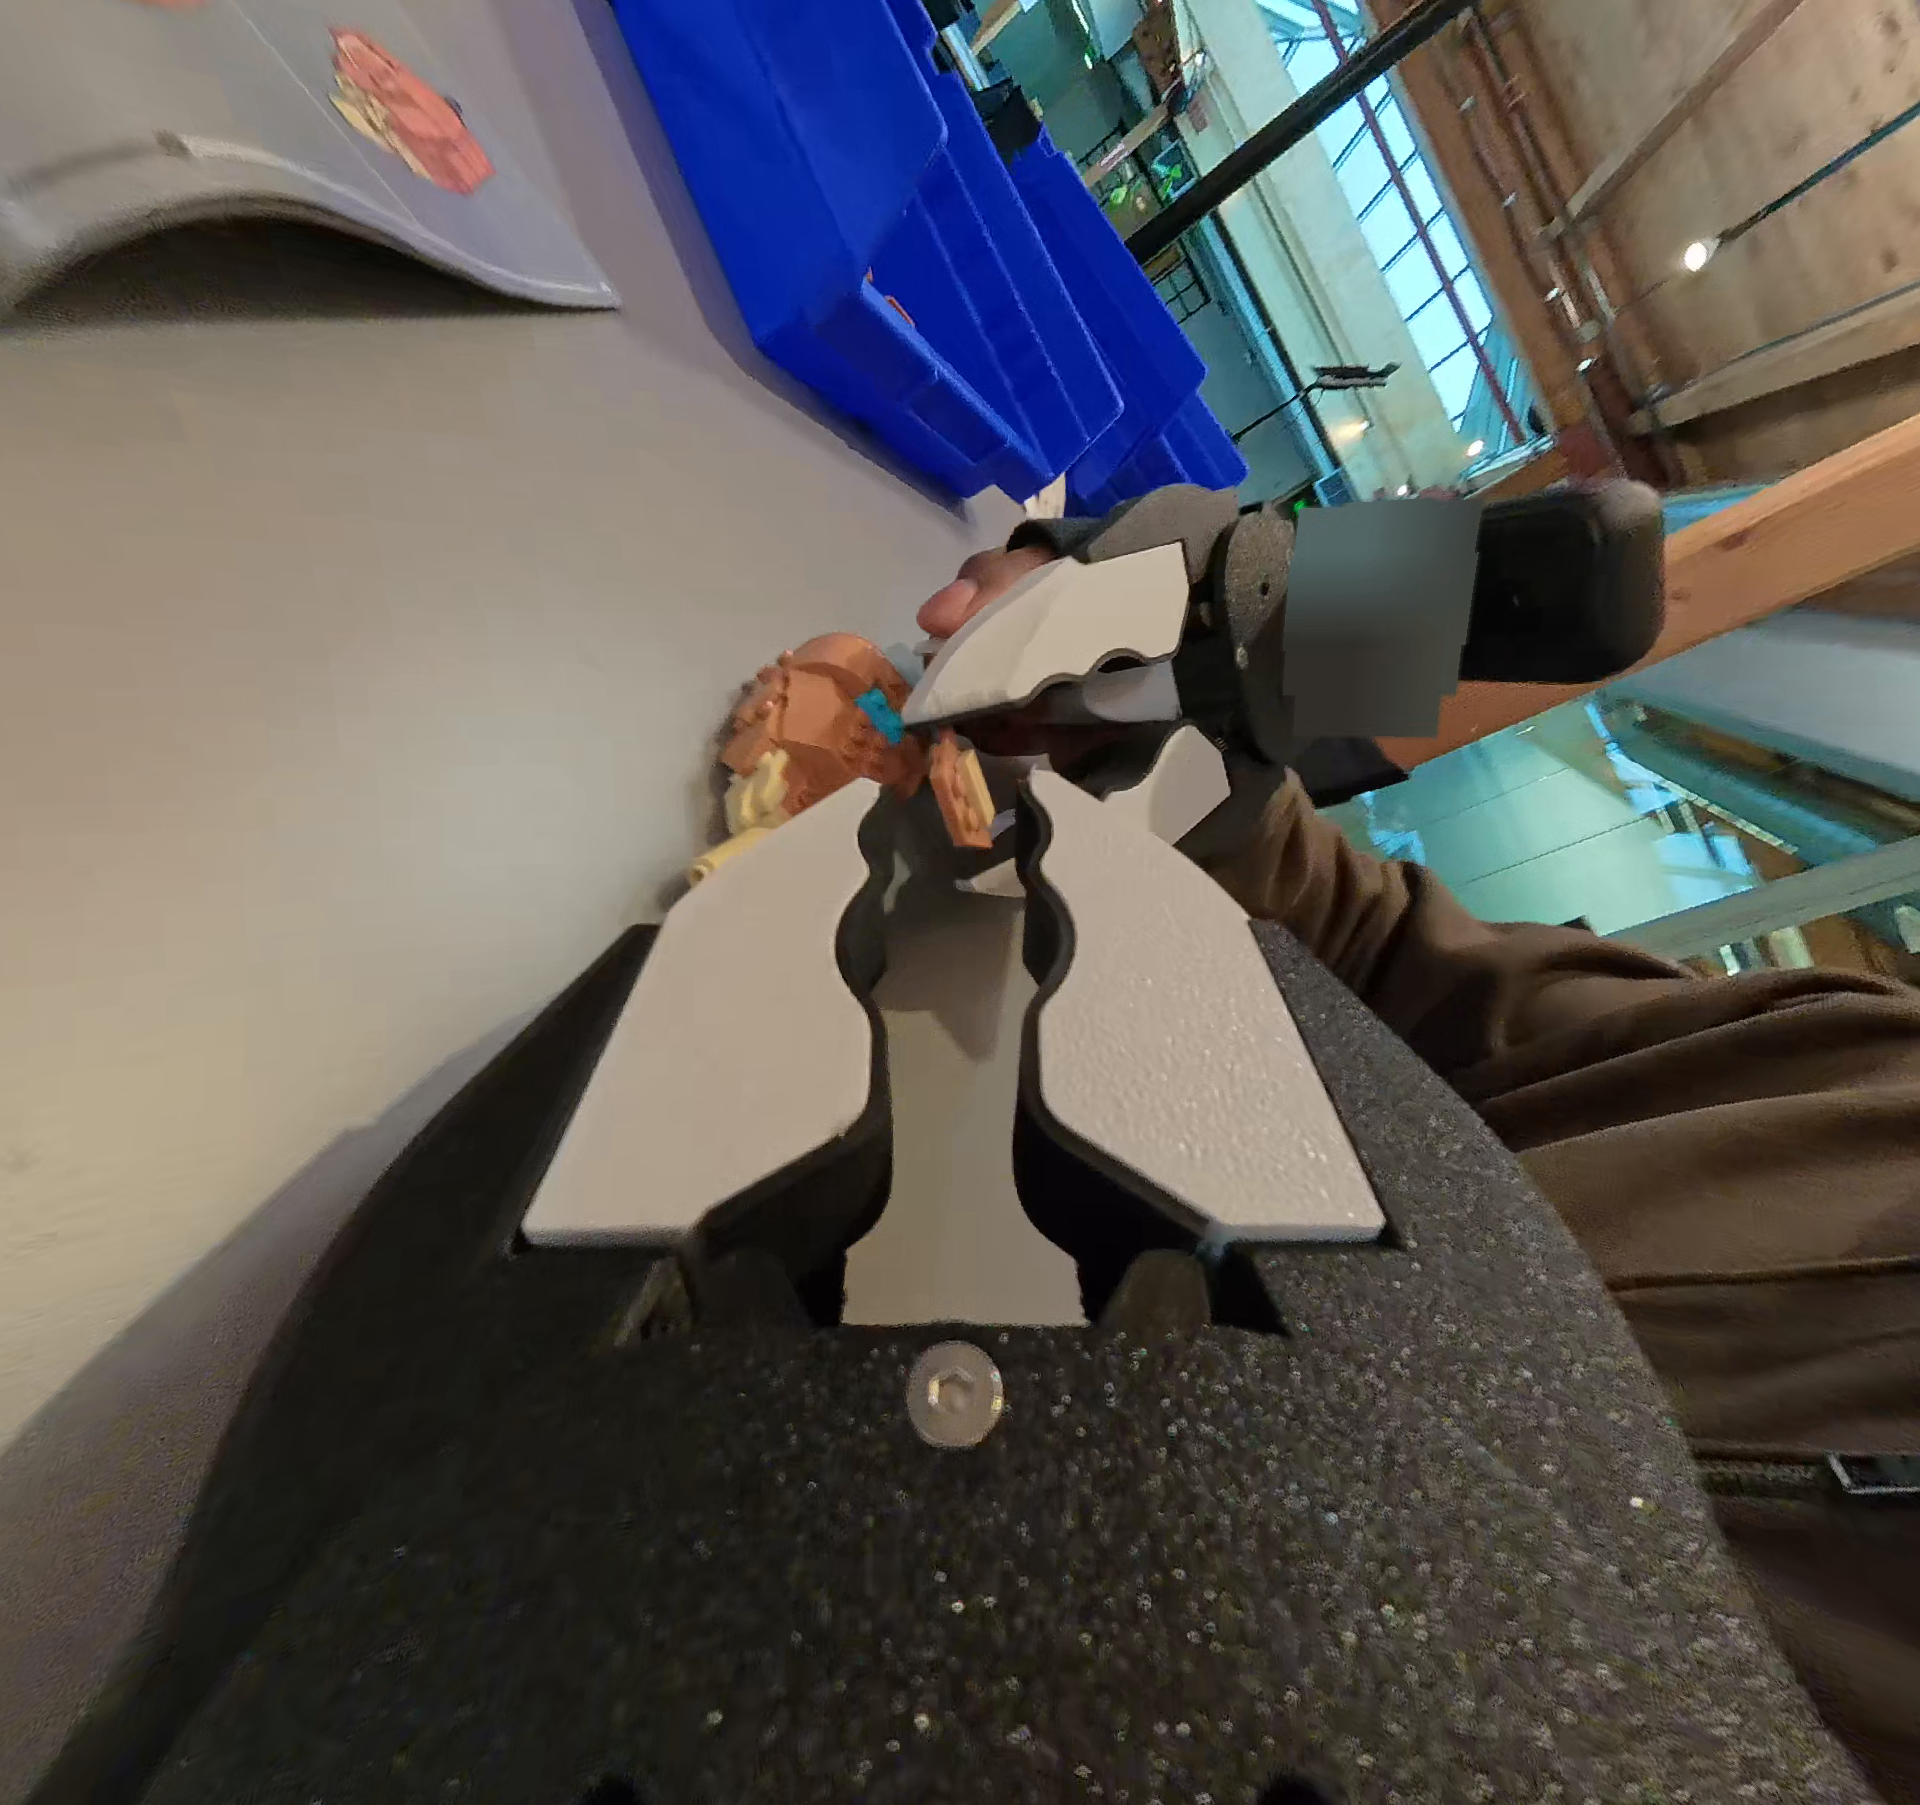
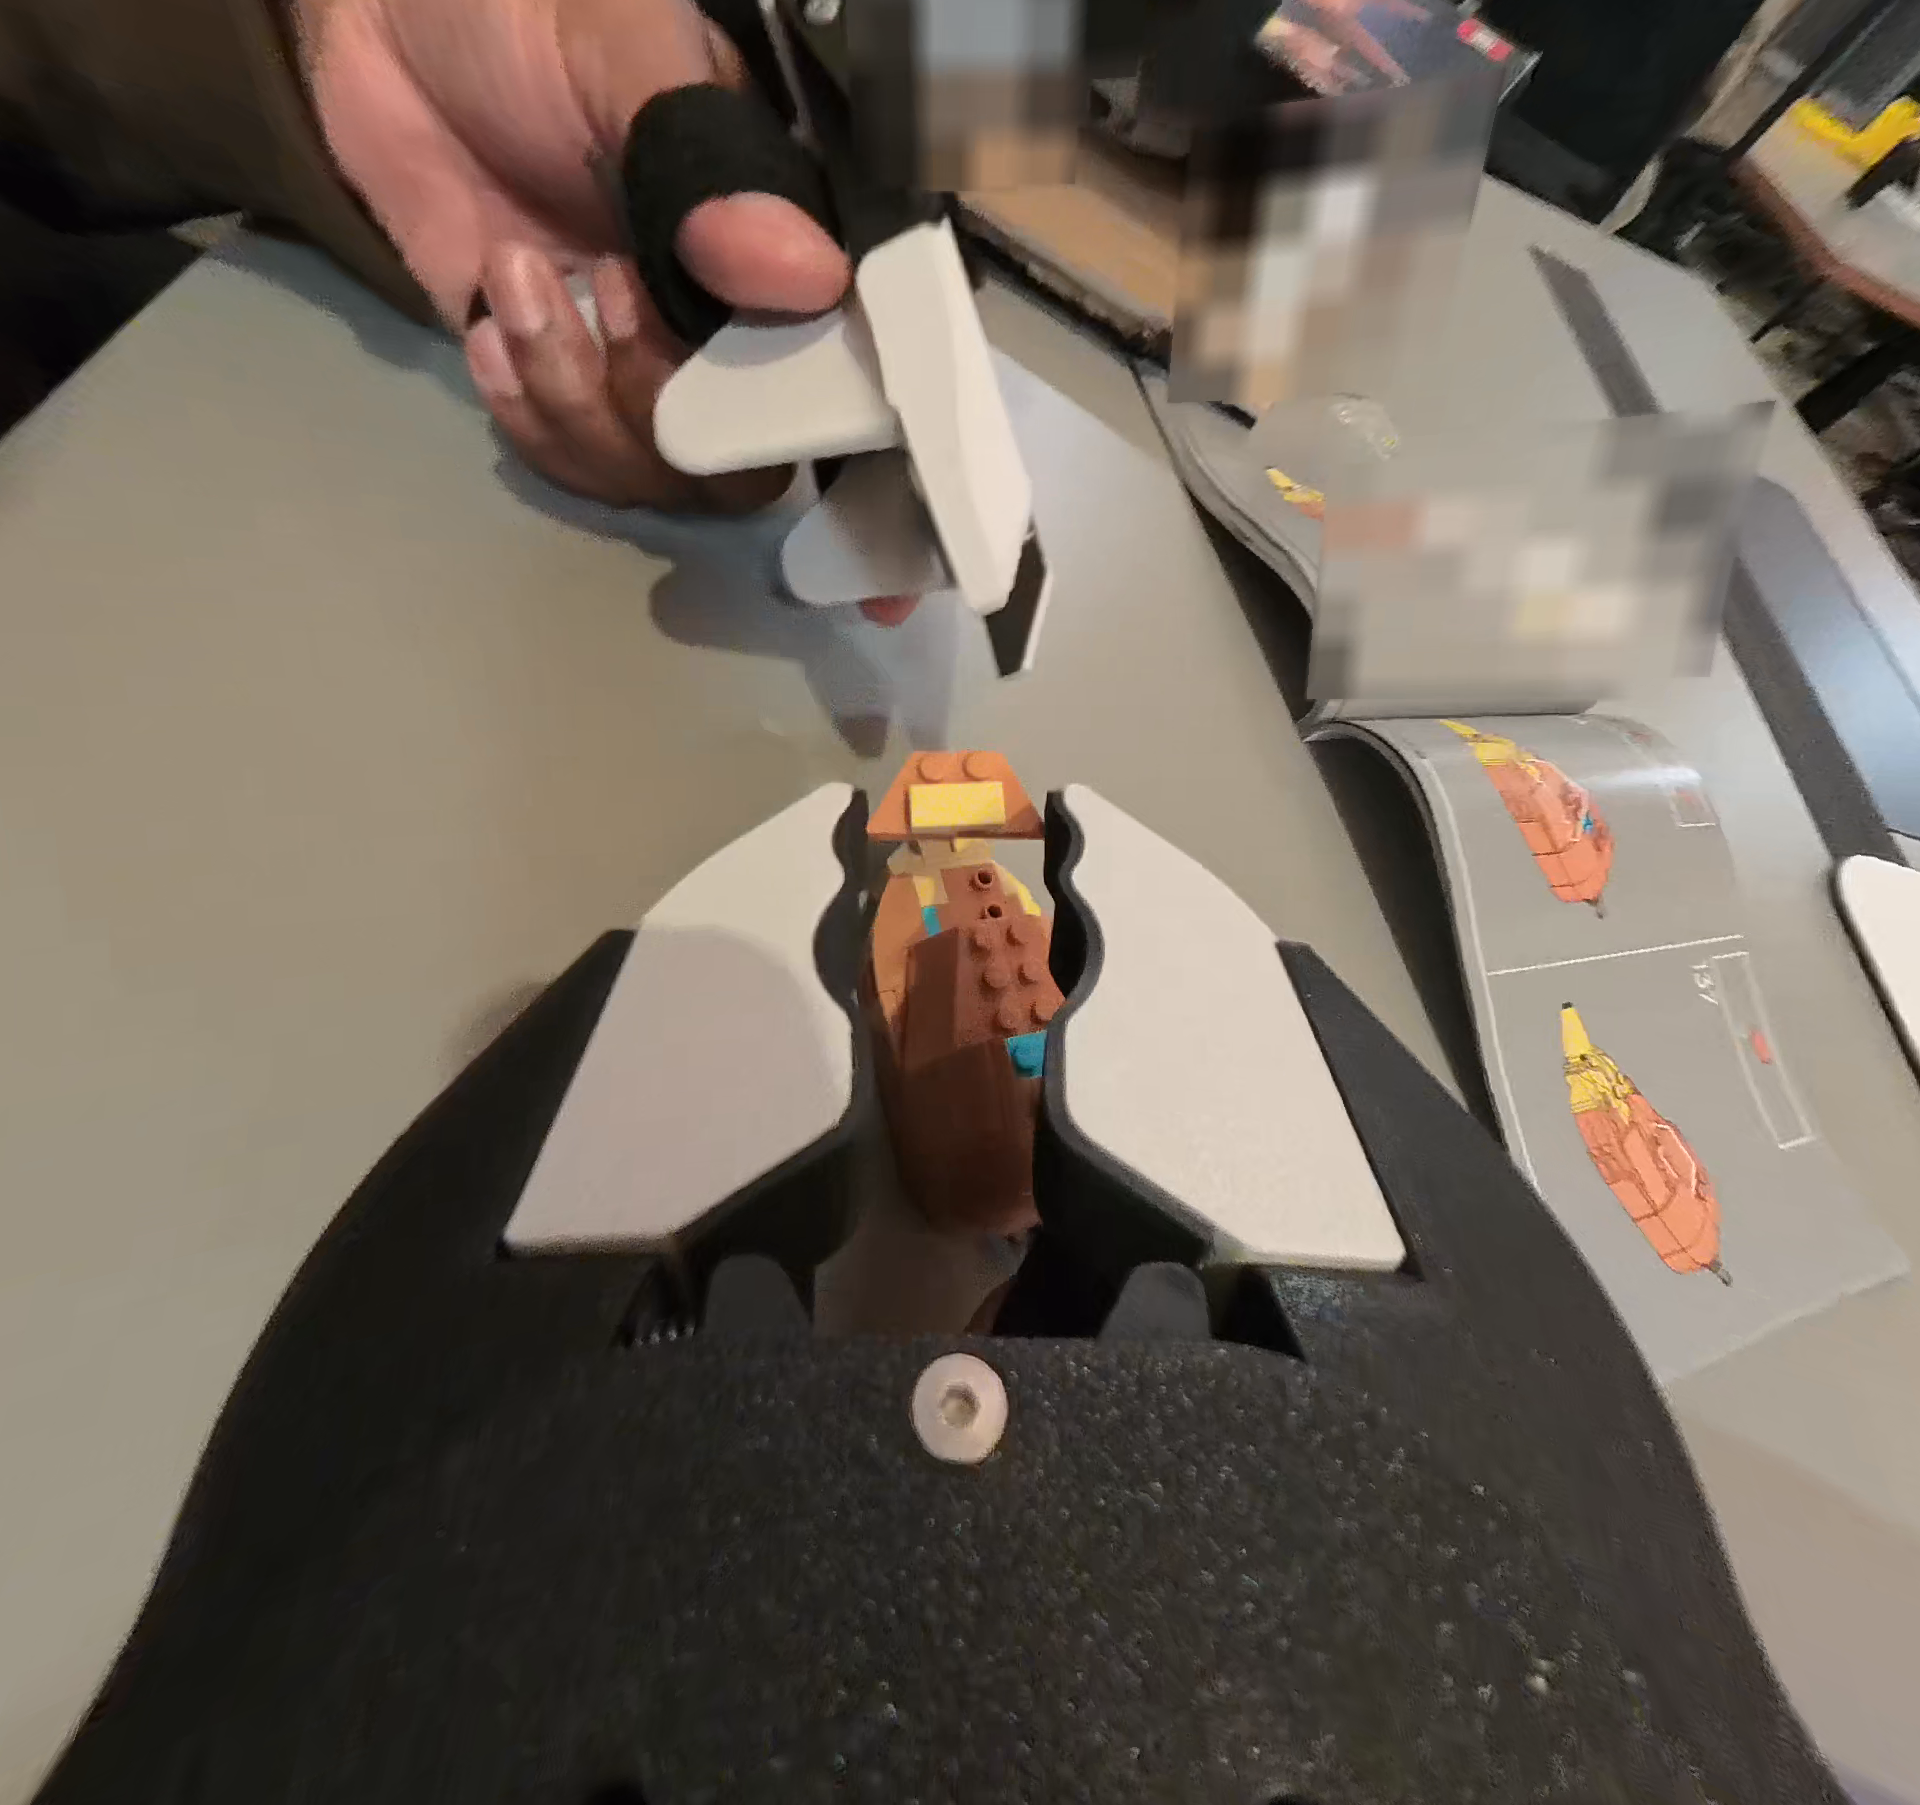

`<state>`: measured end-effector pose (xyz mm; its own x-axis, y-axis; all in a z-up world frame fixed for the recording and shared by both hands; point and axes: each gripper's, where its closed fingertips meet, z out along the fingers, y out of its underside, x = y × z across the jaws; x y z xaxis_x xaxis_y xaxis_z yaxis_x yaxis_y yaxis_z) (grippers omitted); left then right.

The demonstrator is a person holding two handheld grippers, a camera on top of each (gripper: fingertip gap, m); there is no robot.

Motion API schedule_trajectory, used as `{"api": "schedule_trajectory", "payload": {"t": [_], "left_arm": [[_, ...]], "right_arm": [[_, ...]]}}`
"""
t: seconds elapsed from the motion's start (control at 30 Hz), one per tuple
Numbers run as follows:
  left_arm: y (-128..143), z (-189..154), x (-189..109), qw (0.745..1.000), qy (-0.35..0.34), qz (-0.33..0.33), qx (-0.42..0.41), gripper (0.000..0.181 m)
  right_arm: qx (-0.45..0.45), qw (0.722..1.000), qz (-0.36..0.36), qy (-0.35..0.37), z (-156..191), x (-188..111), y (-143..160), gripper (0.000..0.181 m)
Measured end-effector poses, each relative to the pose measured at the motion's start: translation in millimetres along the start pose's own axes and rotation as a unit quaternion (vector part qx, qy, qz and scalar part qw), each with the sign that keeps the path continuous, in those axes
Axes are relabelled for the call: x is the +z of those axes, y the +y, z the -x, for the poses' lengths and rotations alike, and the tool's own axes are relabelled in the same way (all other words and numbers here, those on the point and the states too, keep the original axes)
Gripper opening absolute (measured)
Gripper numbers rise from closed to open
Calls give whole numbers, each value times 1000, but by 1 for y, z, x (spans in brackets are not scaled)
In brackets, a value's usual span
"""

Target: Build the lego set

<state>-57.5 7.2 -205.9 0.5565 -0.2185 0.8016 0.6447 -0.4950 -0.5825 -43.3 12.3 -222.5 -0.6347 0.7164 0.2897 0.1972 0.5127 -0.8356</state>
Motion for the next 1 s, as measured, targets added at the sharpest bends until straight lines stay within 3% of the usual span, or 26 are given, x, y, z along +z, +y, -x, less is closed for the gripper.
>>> {"api": "schedule_trajectory", "payload": {"t": [0.7,1.0], "left_arm": [[6,2,0,992,9,78,97,21],[13,3,2,988,-1,103,119,20]], "right_arm": [[-49,976,141,-157,8,5,23,33],[-61,970,166,-165,7,11,30,33]]}}
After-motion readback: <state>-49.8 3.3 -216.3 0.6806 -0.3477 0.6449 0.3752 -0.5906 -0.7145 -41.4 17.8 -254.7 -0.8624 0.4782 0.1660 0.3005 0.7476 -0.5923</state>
